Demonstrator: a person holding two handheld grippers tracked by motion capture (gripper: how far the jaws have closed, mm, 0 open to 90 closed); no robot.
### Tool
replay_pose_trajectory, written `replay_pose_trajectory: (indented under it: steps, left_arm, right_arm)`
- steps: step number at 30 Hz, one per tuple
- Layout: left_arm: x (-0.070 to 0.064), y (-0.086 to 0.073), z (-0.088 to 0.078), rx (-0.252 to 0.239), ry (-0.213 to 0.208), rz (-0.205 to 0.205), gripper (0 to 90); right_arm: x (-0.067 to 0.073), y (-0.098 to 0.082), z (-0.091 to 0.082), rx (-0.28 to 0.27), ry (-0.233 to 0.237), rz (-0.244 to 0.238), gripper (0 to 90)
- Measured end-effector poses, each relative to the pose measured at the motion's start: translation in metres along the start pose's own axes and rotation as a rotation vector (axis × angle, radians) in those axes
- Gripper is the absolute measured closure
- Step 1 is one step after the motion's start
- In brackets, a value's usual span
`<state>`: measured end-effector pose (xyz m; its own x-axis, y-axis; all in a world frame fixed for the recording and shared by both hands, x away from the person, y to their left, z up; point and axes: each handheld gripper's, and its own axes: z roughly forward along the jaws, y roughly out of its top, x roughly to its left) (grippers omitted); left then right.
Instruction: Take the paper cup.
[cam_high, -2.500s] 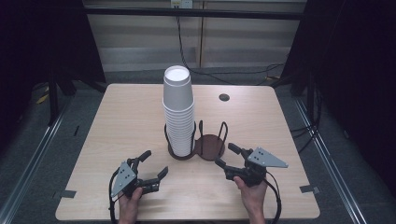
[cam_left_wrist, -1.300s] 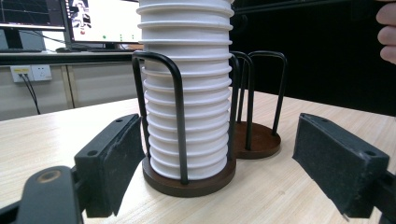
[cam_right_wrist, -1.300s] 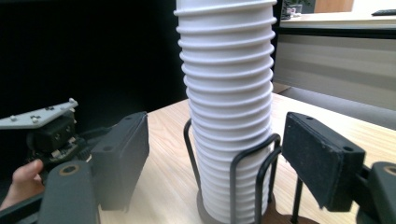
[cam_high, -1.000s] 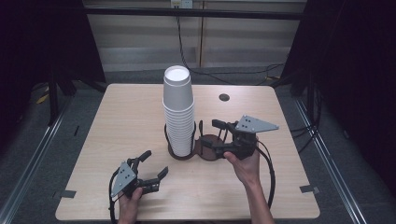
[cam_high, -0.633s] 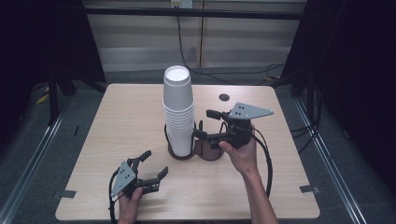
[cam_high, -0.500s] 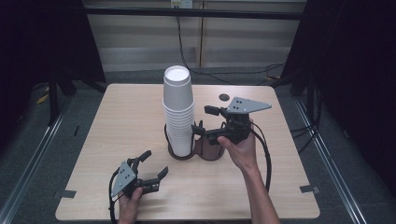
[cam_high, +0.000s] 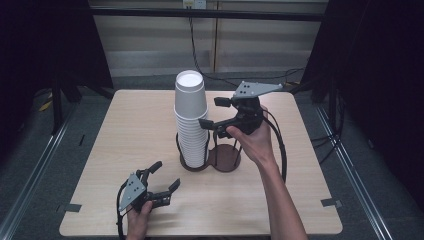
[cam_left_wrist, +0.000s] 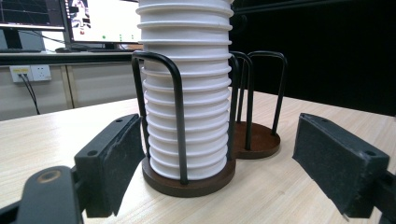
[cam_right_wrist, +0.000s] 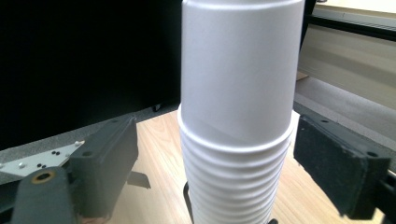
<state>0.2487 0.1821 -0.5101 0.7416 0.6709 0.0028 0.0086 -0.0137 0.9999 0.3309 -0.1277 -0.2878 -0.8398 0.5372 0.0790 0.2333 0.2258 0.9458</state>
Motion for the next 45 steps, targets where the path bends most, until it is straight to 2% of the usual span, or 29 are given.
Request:
replay_pose_trajectory:
  steps: [14,16,20,27,37,43,45]
  left_arm:
    - [0.0,0.0,0.0,-0.001,-0.001,-0.001,15.7]
    - [0.0,0.0,0.0,0.0,-0.002,-0.001,15.7]
    - [0.0,0.0,0.0,0.0,-0.002,0.0,15.7]
    - [0.0,0.0,0.0,0.0,-0.003,-0.001,15.7]
    - [0.0,0.0,0.0,0.001,-0.004,0.0,15.6]
    - [0.0,0.0,0.0,0.001,-0.007,0.001,15.6]
    - [0.0,0.0,0.0,0.001,-0.007,0.001,15.7]
  right_arm:
    - [-0.005,0.026,0.021,0.069,0.005,-0.016,13.3]
    - [-0.006,0.03,0.026,0.093,0.004,-0.017,12.6]
    - [-0.005,0.036,0.031,0.113,-0.023,-0.03,13.5]
    - [-0.011,0.043,0.04,0.137,-0.023,-0.027,13.4]
    - [-0.011,0.058,0.052,0.148,-0.019,-0.038,13.5]
    - [-0.008,0.06,0.055,0.145,-0.047,-0.063,17.7]
    - [-0.009,0.061,0.054,0.133,-0.043,-0.053,18.4]
